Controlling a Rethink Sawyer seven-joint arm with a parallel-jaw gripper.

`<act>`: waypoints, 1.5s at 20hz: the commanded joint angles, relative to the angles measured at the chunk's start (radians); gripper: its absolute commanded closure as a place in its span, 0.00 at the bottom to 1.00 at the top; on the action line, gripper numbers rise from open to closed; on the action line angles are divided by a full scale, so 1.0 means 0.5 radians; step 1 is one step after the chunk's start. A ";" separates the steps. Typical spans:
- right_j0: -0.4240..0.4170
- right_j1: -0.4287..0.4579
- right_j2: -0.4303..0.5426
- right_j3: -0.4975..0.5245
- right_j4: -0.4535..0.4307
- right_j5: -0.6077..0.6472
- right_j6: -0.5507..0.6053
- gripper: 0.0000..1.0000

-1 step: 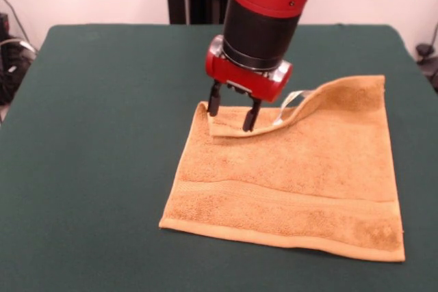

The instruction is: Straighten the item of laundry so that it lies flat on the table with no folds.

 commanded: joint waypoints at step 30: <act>0.227 0.018 -0.066 0.184 0.309 0.020 0.958 0.00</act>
